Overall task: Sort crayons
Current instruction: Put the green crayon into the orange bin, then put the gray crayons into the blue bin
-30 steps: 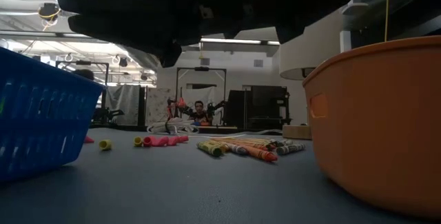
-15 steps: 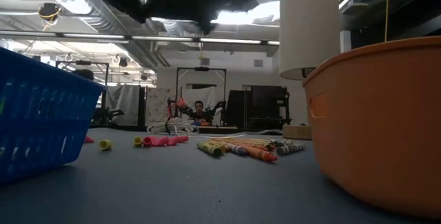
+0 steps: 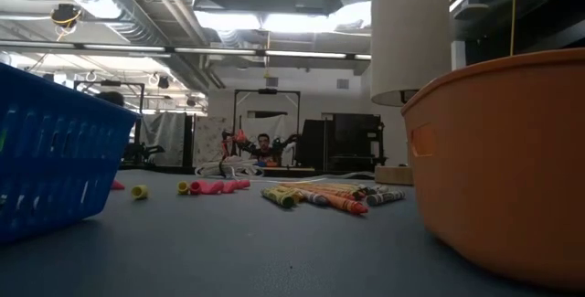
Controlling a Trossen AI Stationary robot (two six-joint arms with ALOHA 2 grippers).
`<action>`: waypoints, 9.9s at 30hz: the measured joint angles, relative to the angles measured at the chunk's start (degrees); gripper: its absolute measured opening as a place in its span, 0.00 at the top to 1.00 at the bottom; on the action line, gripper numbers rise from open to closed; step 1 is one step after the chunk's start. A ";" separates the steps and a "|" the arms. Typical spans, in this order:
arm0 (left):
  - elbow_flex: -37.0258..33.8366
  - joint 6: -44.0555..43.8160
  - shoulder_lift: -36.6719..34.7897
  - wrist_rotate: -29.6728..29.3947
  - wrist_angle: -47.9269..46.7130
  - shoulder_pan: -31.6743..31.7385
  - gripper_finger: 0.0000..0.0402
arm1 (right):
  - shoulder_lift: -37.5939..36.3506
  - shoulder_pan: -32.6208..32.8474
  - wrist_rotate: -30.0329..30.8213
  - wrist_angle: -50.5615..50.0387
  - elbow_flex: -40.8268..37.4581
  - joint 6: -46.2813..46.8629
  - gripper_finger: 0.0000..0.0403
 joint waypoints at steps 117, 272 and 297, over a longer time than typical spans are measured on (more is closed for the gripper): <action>-0.02 20.76 28.57 11.34 8.10 7.86 0.74 | -2.75 -0.06 21.14 -26.12 -0.09 14.01 0.64; 0.04 7.59 22.94 7.91 47.25 -0.98 0.81 | -2.77 -0.06 25.89 -22.13 -5.03 14.87 0.64; 0.04 -3.93 -10.71 -10.61 -7.26 -10.33 0.81 | -2.75 -0.06 18.06 22.59 -33.99 13.21 0.64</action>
